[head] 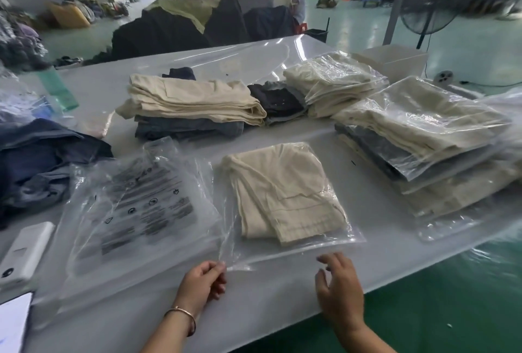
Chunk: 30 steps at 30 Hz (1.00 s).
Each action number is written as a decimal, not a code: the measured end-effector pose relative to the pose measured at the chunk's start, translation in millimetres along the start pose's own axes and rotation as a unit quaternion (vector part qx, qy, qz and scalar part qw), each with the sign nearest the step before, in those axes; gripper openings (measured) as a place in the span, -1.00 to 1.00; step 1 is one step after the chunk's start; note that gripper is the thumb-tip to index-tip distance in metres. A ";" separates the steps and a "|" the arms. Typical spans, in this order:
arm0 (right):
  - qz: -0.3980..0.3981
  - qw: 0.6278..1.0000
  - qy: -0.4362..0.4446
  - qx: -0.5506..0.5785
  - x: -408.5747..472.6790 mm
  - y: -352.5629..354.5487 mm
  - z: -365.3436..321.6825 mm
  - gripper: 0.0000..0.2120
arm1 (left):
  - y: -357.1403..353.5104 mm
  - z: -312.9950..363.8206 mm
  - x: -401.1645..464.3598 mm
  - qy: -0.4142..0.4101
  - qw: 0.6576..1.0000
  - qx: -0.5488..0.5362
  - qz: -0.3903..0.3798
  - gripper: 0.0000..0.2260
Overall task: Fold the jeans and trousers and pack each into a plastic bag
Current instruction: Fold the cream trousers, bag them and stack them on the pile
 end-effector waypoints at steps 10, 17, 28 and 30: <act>-0.316 0.783 -0.355 0.402 -63.4 -122.5 -104.6 -0.79 | 3.6 -1.7 -3.4 -0.016 0.998 -0.020 -0.052 -0.78; -0.223 0.789 -0.384 0.424 -53.7 -129.9 -107.8 -0.85 | 7.1 -3.2 1.0 -0.050 0.997 0.021 -0.055 -0.80; -0.023 0.796 -0.440 0.415 1.7 -37.9 -17.4 -0.89 | 16.2 -7.8 6.8 0.025 0.995 -0.096 -0.020 -0.77; 0.021 0.795 -0.451 0.405 18.4 -10.8 9.3 -0.86 | 17.2 -6.3 6.3 0.028 0.994 -0.108 -0.012 -0.77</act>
Point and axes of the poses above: each hand's wrist, its own x-axis towards the middle knuckle, its own y-axis out of the back of the hand, z = x × y, the point moved 5 cm from there along x, towards the middle knuckle, and after that the axes turned 6 degrees about -y, right-handed, at the moved point
